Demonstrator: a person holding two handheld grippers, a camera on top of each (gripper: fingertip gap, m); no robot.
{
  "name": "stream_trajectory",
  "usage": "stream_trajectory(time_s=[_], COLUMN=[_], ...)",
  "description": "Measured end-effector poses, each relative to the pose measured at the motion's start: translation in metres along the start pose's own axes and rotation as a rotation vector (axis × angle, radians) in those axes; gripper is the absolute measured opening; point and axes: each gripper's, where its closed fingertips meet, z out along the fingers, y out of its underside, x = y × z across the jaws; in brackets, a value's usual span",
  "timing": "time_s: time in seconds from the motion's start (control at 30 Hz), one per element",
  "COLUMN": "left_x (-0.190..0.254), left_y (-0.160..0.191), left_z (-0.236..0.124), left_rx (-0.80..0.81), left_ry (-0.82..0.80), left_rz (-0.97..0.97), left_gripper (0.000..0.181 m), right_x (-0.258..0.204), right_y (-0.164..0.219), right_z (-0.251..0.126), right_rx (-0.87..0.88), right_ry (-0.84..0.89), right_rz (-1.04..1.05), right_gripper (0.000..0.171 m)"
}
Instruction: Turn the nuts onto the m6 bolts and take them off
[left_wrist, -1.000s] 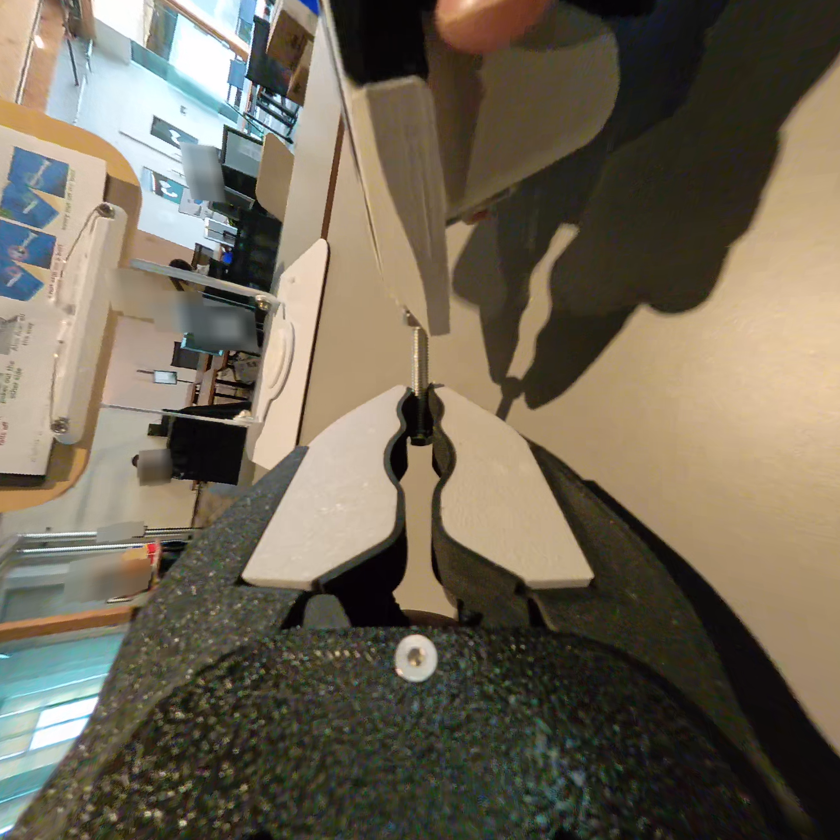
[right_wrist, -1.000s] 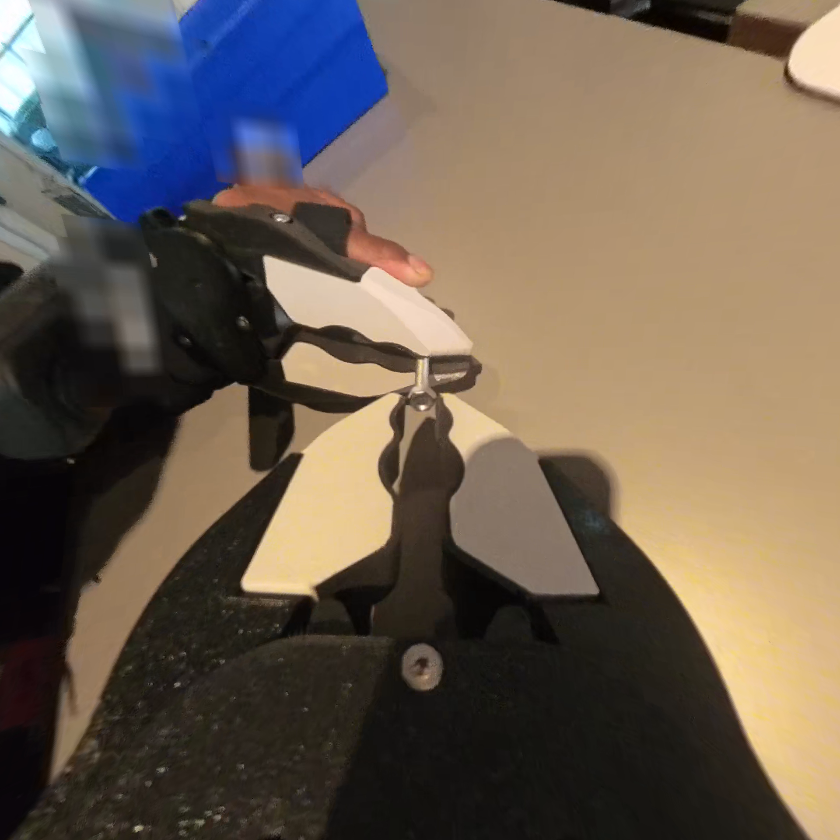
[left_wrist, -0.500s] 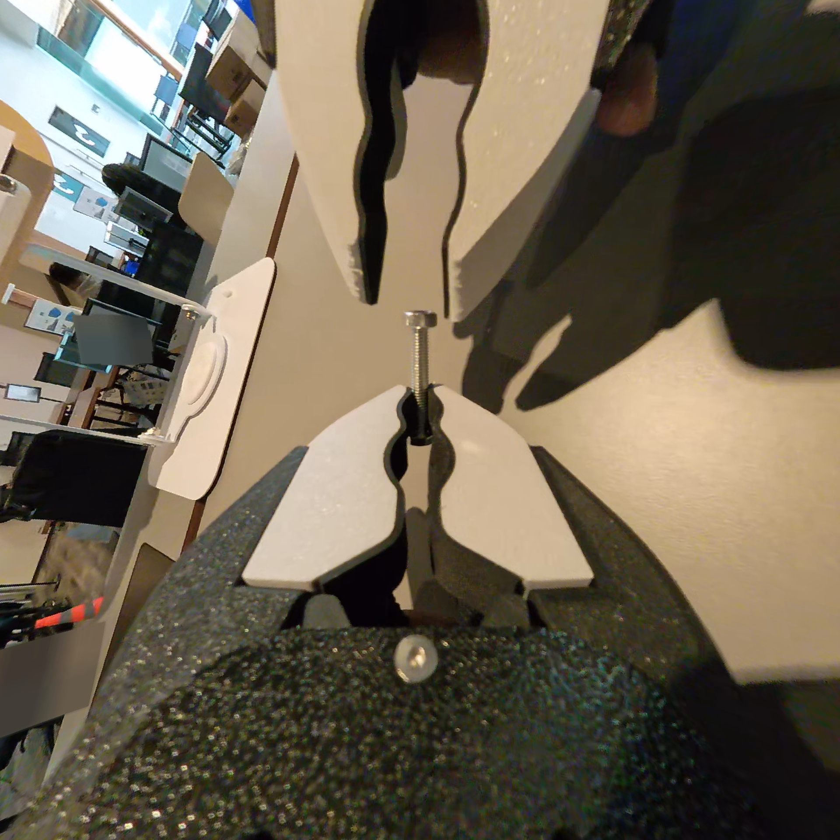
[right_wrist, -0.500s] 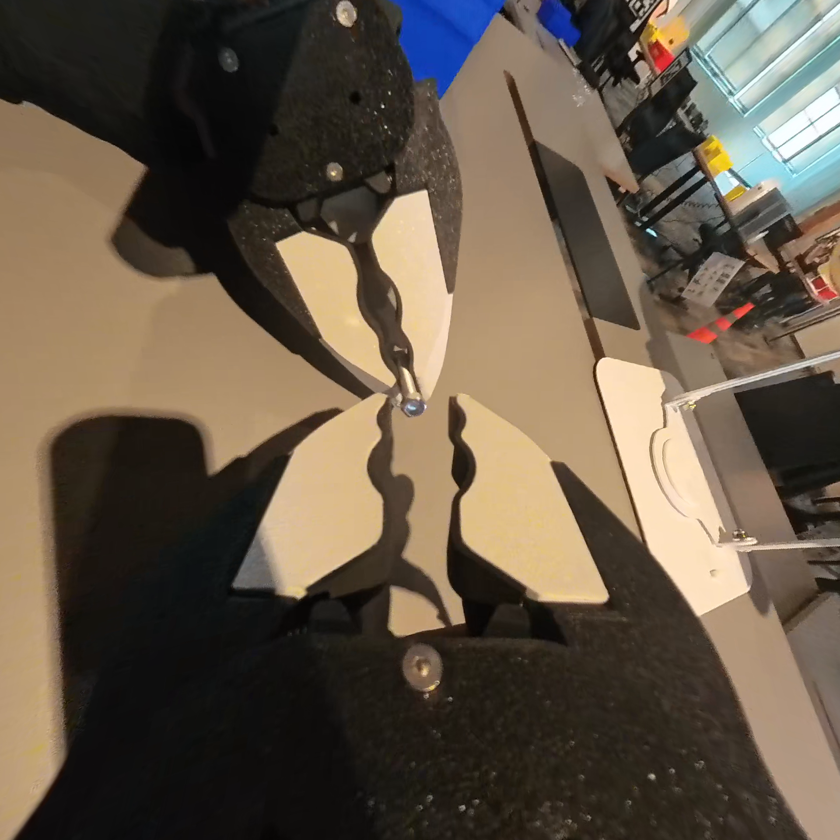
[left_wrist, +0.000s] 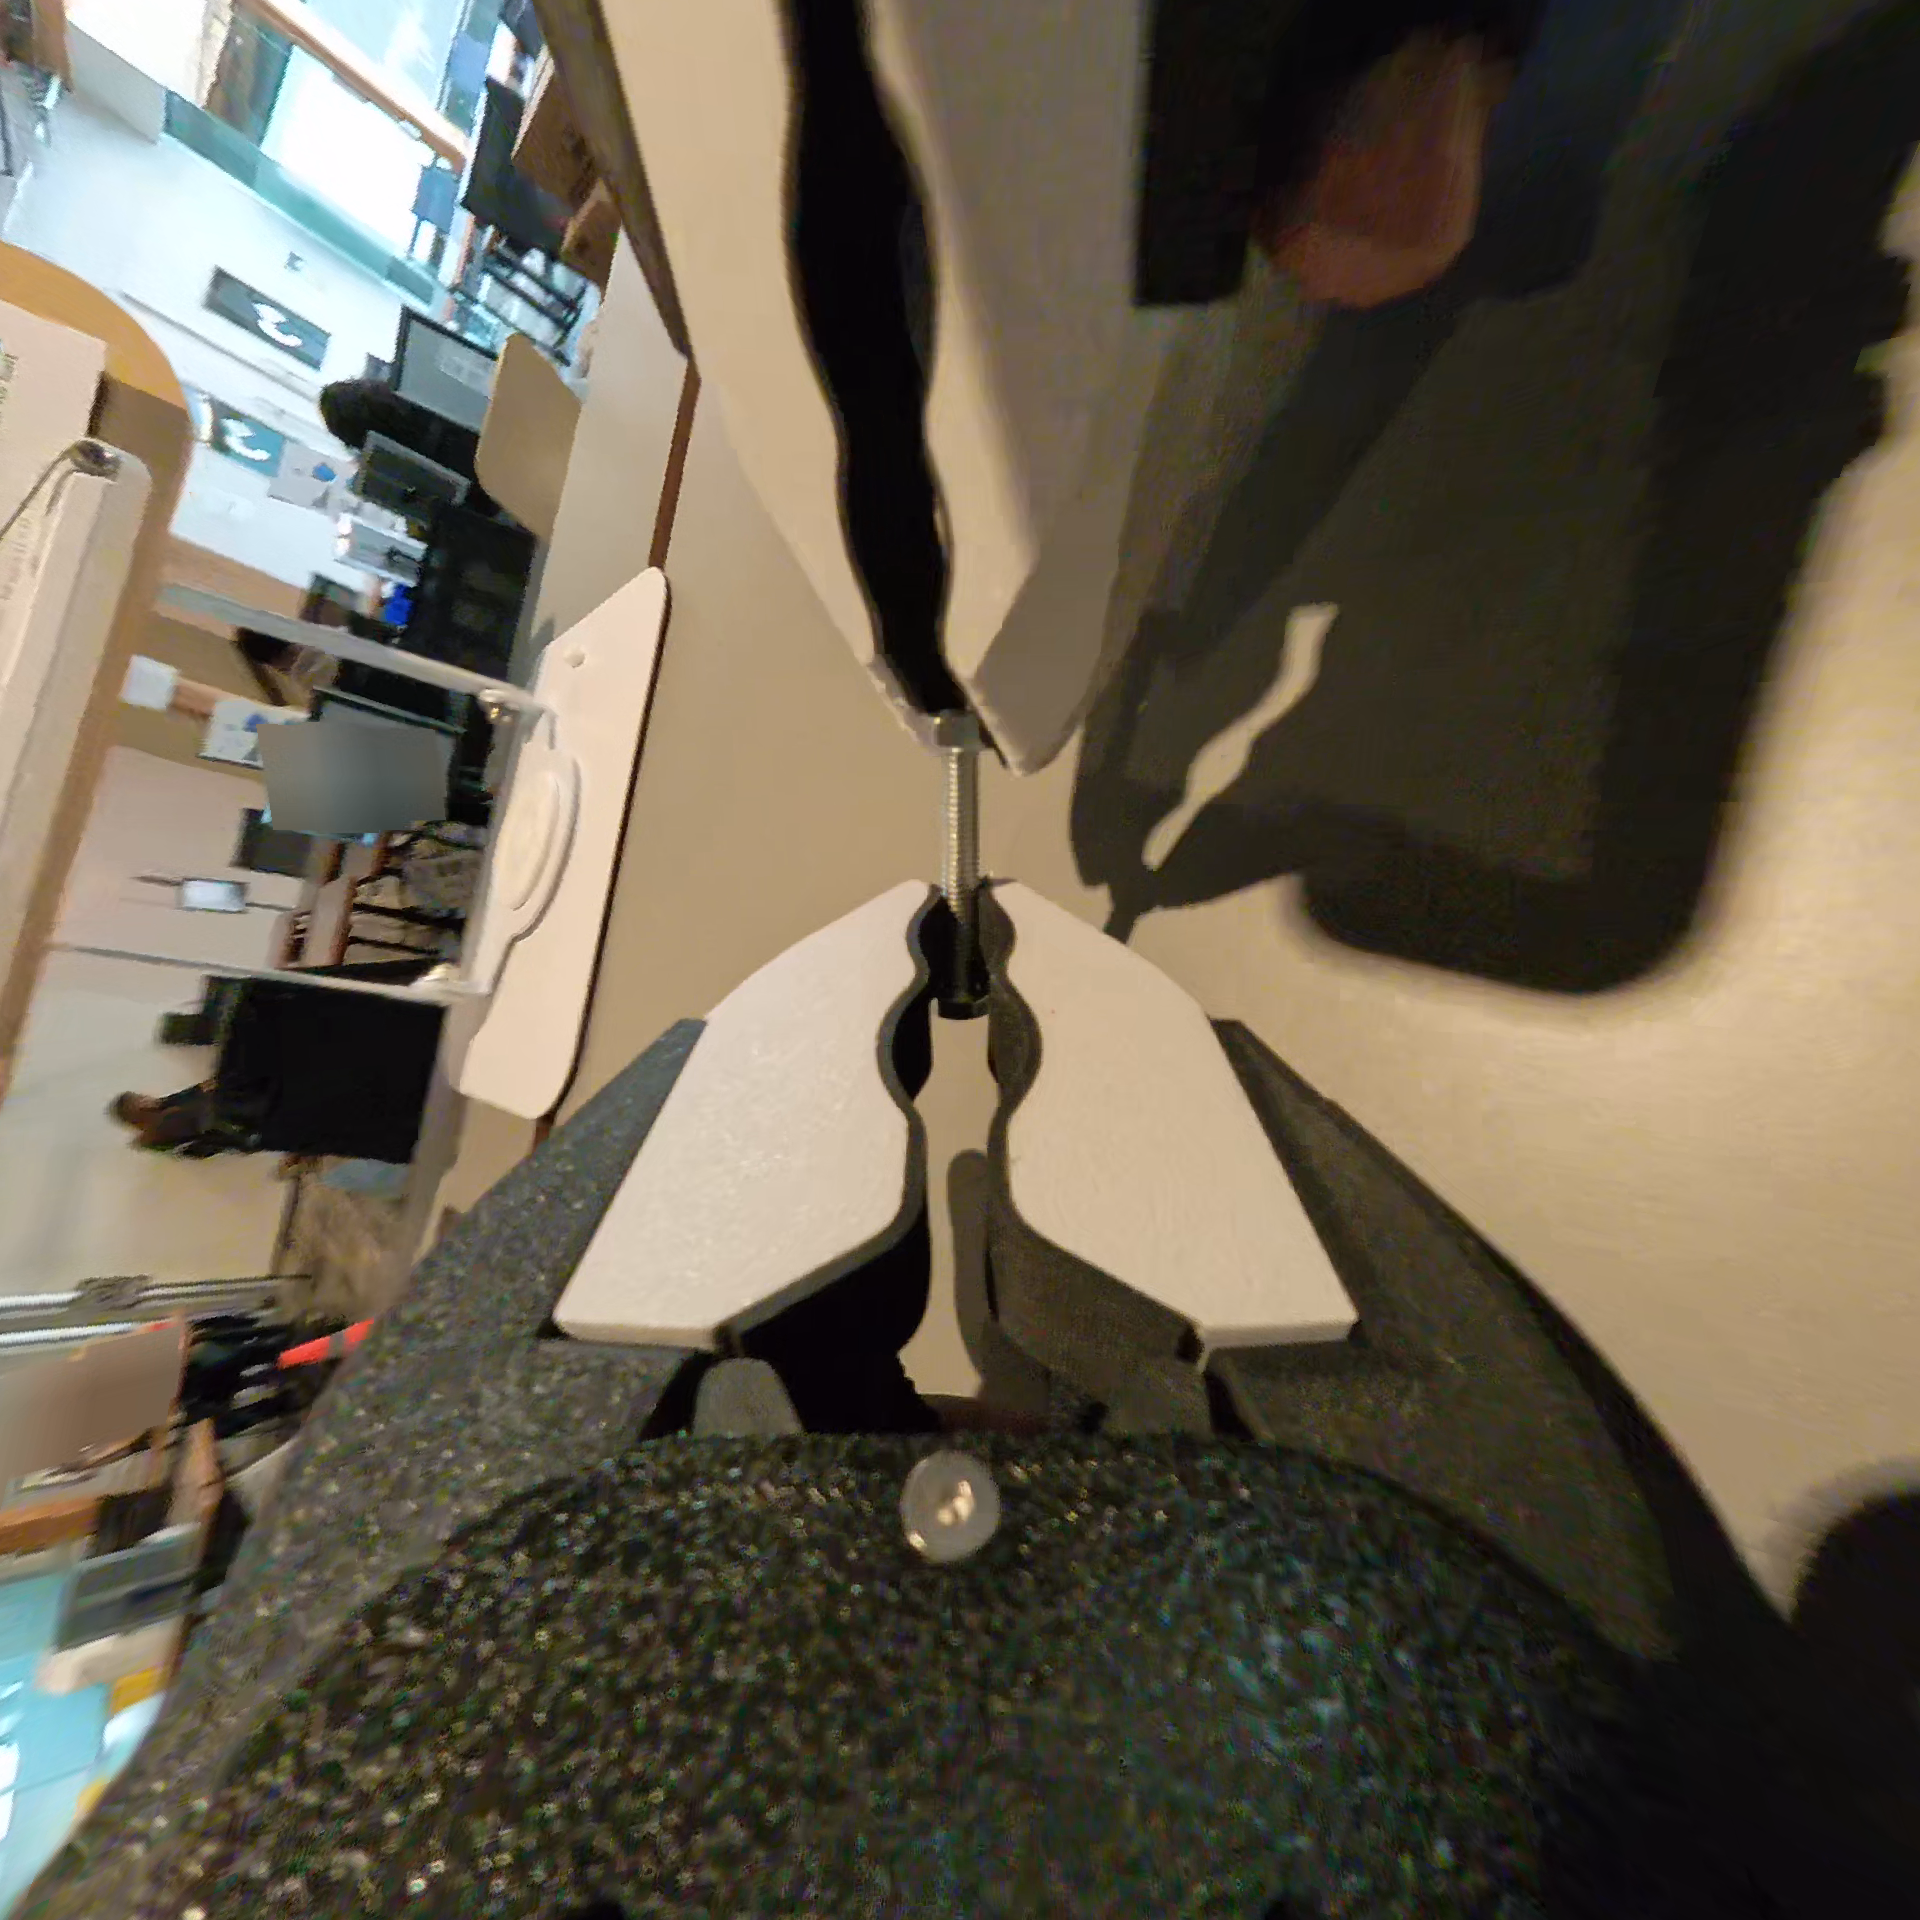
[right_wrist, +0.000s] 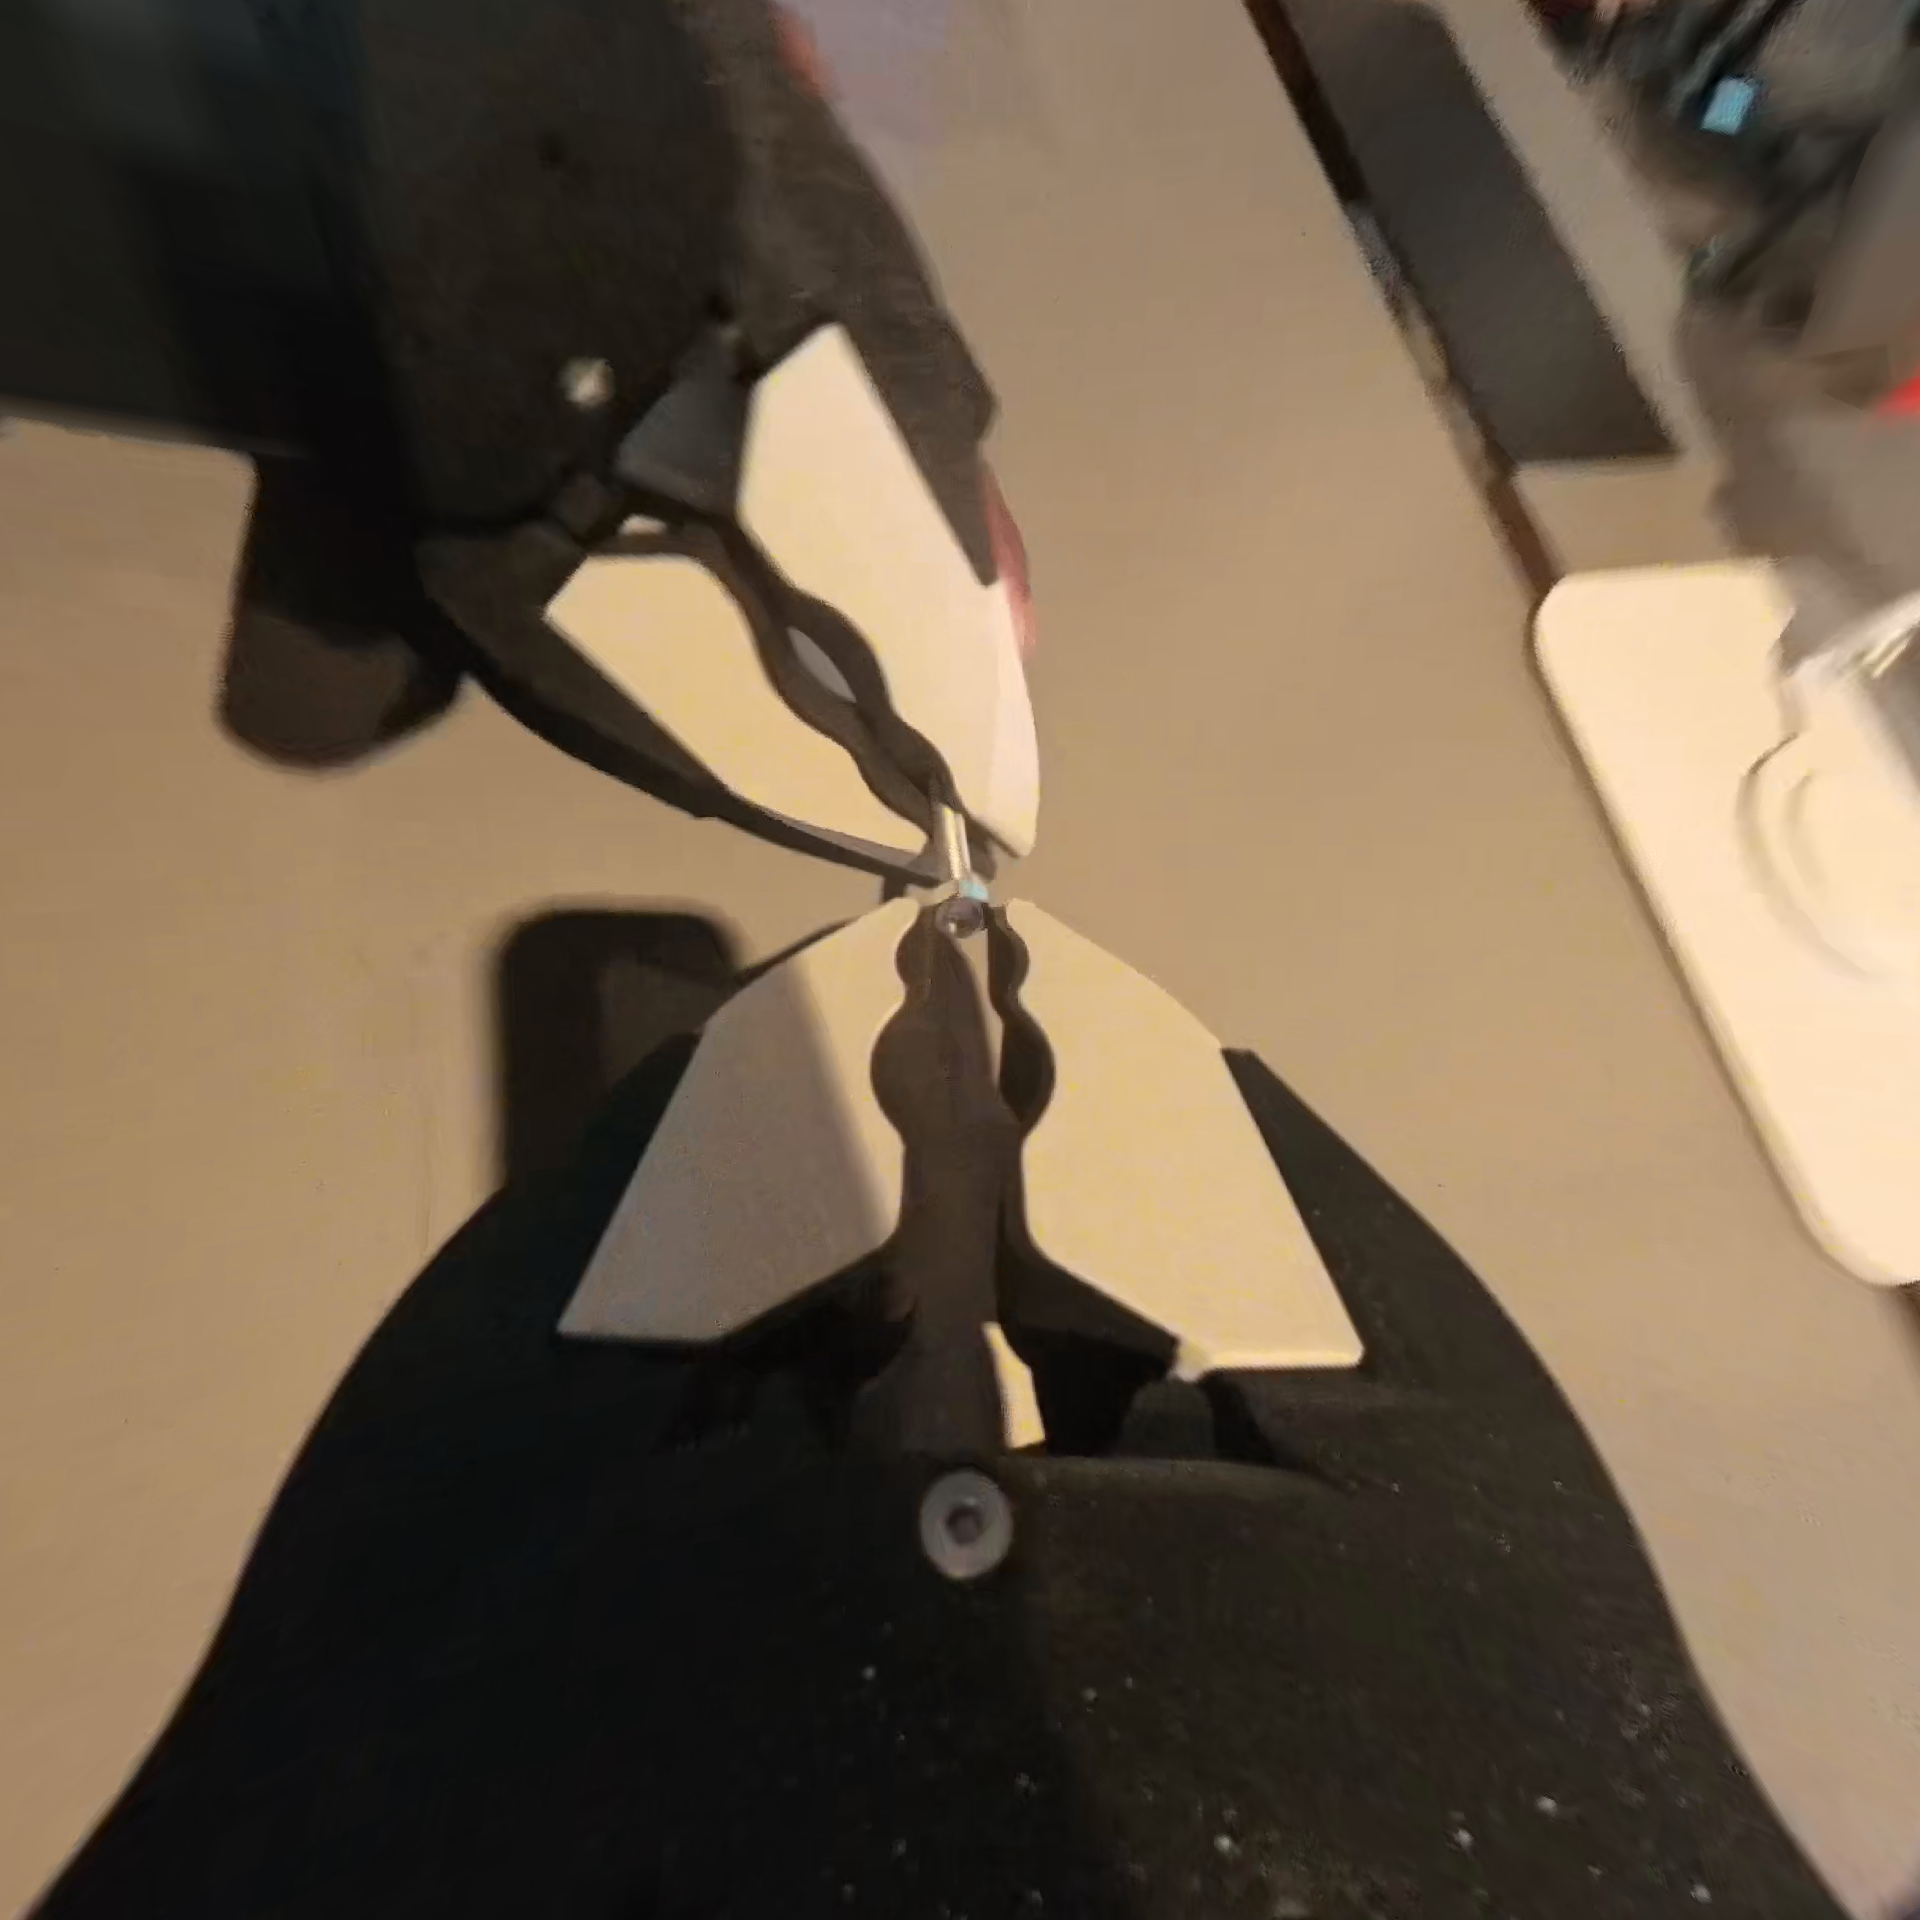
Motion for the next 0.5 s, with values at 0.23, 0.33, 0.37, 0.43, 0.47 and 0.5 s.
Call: stream_trajectory(time_s=[0.23,0.33,0.37,0.43,0.47,0.5], left_x=[-0.011,-0.009,-0.007,-0.002,-0.001,0.001], left_y=[0.0,0.0,0.001,0.0,-0.001,-0.003], left_z=[-0.002,-0.001,-0.001,0.0,-0.001,-0.001], left_rx=[-0.036,-0.007,-0.002,0.016,0.024,0.032], left_ry=[-0.09,-0.052,-0.032,0.011,0.024,0.041], left_rz=[0.051,-0.022,-0.038,-0.073,-0.081,-0.089], left_gripper=[0.005,0.005,0.005,0.005,0.005,0.005], right_x=[0.002,0.013,0.016,0.015,0.013,0.01], right_y=[-0.008,-0.009,-0.007,-0.002,0.001,0.003], right_z=[-0.002,-0.009,-0.011,-0.013,-0.013,-0.013], right_rx=[0.135,0.178,0.17,0.138,0.119,0.104], right_ry=[-0.276,-0.191,-0.137,-0.051,-0.013,0.017], right_rz=[0.66,0.426,0.306,0.05,-0.07,-0.172], right_gripper=[0.011,0.029,0.03,0.031,0.029,0.028])
